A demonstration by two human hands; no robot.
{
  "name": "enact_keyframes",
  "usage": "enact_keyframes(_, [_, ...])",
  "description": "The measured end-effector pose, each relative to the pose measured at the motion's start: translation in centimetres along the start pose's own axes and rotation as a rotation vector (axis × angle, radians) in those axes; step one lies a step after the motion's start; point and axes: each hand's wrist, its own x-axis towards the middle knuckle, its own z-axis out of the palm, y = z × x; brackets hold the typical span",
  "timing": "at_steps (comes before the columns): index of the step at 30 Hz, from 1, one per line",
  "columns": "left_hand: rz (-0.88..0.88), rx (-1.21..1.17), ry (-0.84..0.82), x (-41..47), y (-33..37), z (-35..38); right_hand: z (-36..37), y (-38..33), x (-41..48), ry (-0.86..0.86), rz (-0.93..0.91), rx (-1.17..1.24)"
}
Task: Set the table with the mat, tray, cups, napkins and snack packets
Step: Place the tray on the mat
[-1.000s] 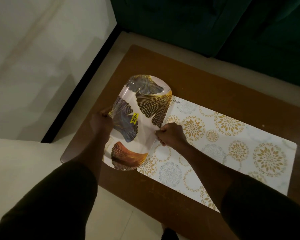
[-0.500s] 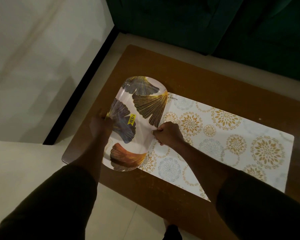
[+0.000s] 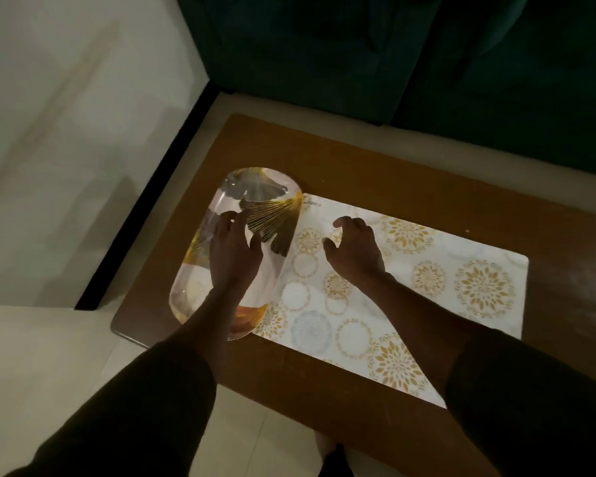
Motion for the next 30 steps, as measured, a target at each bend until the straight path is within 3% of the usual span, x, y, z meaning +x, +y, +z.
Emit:
enact_keyframes(10, [0.179,0.009,-0.163,-3.0,14.1,4.9,-11.2,11.6,-5.0,0.153,0.1,-0.044])
enact_keyframes(18, [0.416,0.011,-0.344,-8.1,29.4,12.0,-20.3,24.0,-10.8,0.228,0.279,-0.029])
enact_keyframes(30, [0.703,-0.117,-0.498,-19.0,52.6,22.4,-33.8,43.2,-22.7,0.472,0.545,0.061])
